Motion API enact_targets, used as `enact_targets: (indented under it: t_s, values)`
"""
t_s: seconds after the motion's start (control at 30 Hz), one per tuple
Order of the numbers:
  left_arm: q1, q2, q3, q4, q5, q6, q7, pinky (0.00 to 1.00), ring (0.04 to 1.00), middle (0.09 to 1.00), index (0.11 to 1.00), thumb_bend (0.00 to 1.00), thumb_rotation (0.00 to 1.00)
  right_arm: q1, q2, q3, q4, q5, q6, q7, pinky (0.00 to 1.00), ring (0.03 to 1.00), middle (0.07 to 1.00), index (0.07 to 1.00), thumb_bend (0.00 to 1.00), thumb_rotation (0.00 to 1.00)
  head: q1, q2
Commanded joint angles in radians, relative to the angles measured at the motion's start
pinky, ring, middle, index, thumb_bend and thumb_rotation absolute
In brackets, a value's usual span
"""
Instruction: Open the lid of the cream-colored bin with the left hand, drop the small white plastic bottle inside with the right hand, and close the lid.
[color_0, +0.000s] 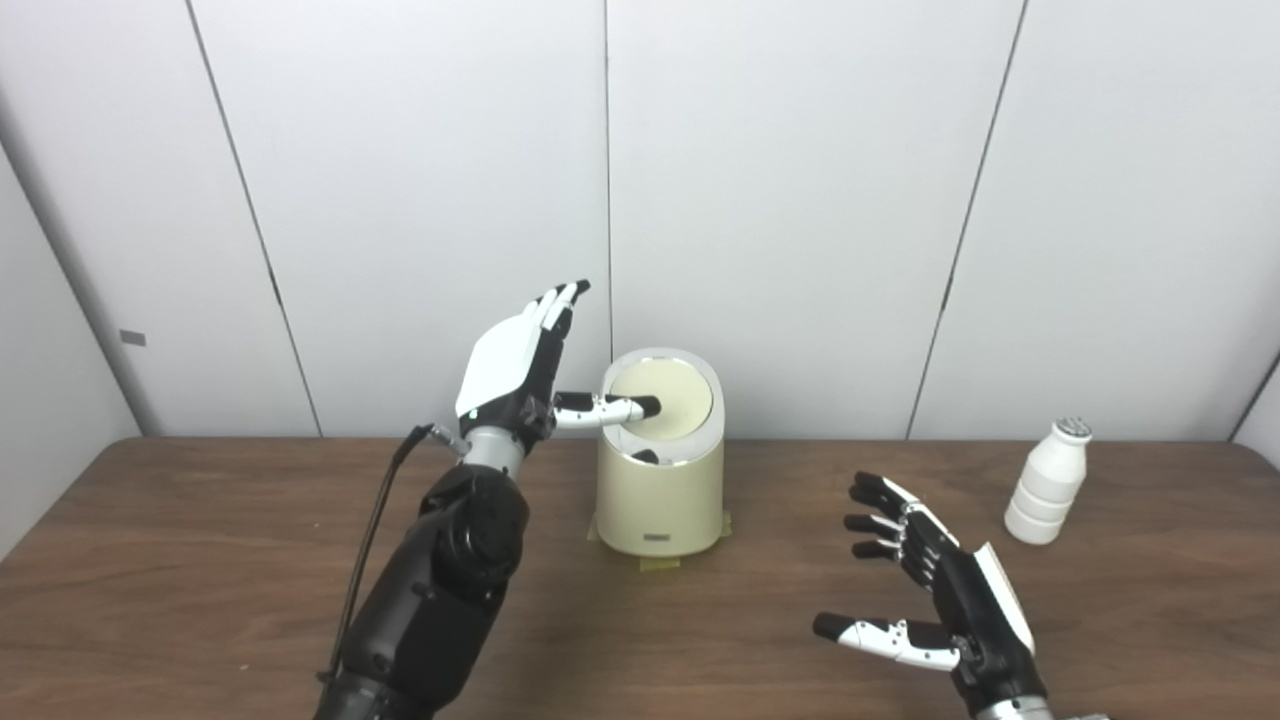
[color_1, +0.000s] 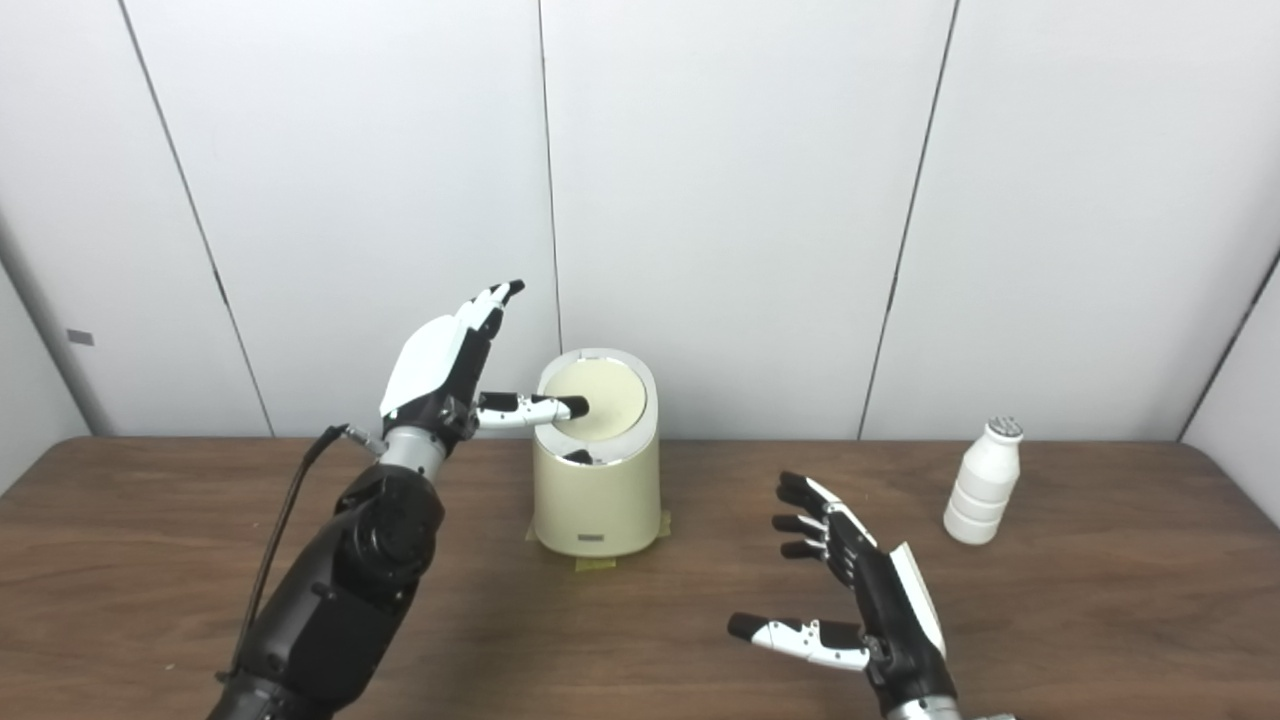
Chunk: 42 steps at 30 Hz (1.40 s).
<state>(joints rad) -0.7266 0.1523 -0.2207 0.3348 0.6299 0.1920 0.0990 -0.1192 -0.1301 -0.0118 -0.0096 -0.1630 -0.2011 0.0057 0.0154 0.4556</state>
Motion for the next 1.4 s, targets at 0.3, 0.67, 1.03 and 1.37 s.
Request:
enact_targets:
  t_s: [0.3,0.67,1.03,1.37]
  values:
    - [-0.126,0.022,-0.045,0.003,0.084,0.029,0.021,1.00,1.000,1.000,1.000,0.99,0.39,-0.024,0.009,0.003,-0.054,-0.029,-0.015,-0.020,0.67,0.765,0.838,0.851,0.84,0.22,-0.011,0.006]
    - [-0.160,0.021,-0.103,0.053,0.154,0.055,0.022,1.00,1.000,1.000,1.000,1.00,0.37,-0.022,0.015,0.009,-0.070,-0.042,-0.013,-0.023,0.66,0.757,0.843,0.857,0.83,0.21,-0.022,0.012]
    - [-0.169,0.009,-0.151,0.112,0.210,0.064,0.055,0.98,1.000,1.000,1.000,1.00,0.35,-0.020,0.026,0.012,-0.089,-0.048,-0.006,-0.021,0.65,0.753,0.841,0.852,0.83,0.22,-0.026,0.022]
    - [-0.162,0.031,-0.206,0.144,0.244,0.086,-0.030,0.98,1.000,1.000,1.000,1.00,0.27,-0.023,0.031,0.010,-0.087,-0.040,-0.006,-0.020,0.66,0.751,0.840,0.854,0.83,0.21,-0.027,0.031]
